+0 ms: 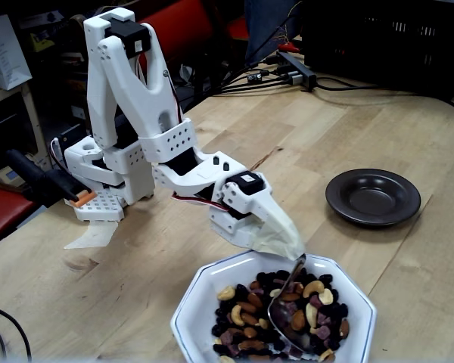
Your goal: Use spoon to transfer food from the white bowl to brown plate
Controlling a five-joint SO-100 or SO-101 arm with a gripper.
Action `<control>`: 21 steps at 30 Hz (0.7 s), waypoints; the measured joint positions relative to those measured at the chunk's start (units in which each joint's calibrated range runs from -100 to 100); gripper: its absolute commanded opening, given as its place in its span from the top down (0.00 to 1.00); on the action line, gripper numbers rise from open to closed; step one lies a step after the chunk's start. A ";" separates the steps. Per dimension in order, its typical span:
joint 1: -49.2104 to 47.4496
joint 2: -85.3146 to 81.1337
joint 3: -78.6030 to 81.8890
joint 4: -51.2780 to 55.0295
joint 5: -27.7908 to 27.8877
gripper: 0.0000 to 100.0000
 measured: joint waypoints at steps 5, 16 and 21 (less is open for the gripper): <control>-1.39 0.09 -3.62 0.24 -0.15 0.96; -1.68 0.17 -8.50 0.24 -6.35 0.96; -1.68 0.17 -8.59 0.24 -8.79 0.96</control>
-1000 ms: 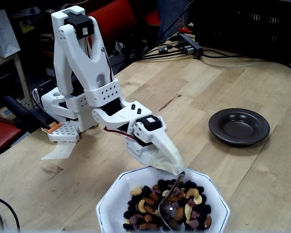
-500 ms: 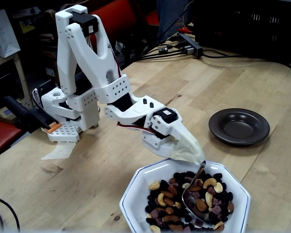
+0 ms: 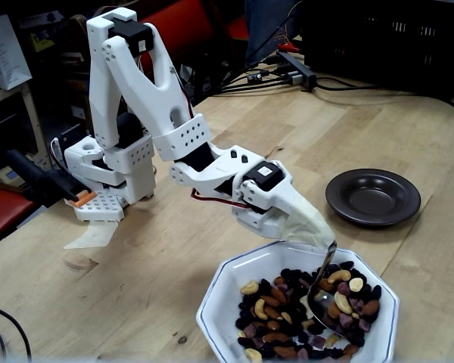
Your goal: Use spoon to transfer food from the white bowl to brown plate
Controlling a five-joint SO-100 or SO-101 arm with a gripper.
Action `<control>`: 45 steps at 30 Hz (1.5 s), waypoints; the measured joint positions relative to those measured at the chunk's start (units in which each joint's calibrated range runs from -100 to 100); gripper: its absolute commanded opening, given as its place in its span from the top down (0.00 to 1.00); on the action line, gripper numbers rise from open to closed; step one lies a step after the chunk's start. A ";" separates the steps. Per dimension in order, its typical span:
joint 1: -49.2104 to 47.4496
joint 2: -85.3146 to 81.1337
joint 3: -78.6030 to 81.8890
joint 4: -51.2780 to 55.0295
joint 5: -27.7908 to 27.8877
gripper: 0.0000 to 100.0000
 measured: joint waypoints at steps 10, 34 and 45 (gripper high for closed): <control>0.00 0.00 0.00 0.00 -2.98 0.96; 0.00 0.00 0.00 0.00 -6.98 0.96; 0.00 0.00 -0.93 0.08 -8.06 0.96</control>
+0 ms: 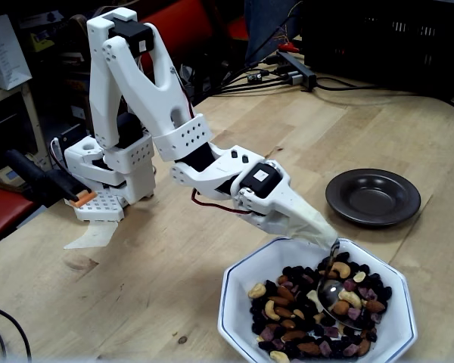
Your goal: Use spoon to transfer food from the white bowl to brown plate
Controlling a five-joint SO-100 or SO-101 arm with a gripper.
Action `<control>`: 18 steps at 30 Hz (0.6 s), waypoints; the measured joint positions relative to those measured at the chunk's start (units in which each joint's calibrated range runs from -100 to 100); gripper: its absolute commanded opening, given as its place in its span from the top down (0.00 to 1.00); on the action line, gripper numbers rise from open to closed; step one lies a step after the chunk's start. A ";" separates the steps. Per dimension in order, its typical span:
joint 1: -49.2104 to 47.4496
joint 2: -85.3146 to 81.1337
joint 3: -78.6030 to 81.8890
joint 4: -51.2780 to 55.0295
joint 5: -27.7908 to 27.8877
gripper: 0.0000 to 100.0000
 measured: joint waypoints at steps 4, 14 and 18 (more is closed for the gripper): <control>0.00 0.60 -3.11 0.16 -2.34 0.96; -0.07 0.69 -7.32 0.24 -3.27 0.96; -0.07 0.69 -7.32 0.24 -3.27 0.96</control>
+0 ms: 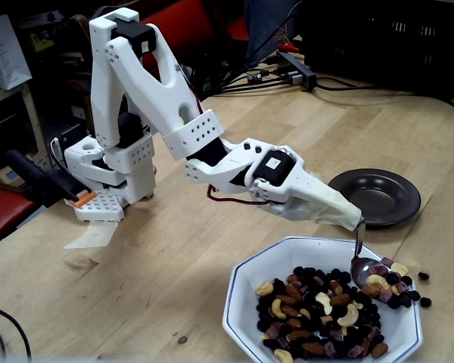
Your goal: Use spoon to transfer food from the white bowl to brown plate
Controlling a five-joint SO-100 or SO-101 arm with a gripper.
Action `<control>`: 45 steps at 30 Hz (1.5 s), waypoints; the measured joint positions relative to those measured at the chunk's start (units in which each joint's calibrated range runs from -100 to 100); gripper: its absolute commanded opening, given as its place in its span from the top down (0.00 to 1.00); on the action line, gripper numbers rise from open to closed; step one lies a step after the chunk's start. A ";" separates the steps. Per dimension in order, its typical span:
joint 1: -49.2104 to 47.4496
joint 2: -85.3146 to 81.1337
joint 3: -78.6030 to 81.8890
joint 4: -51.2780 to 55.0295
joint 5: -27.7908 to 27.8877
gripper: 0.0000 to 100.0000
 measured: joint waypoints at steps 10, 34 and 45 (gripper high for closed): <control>0.00 0.00 0.00 0.00 0.00 0.96; 0.00 -7.90 0.00 3.77 5.47 0.96; 0.80 -21.64 0.00 18.87 5.57 0.96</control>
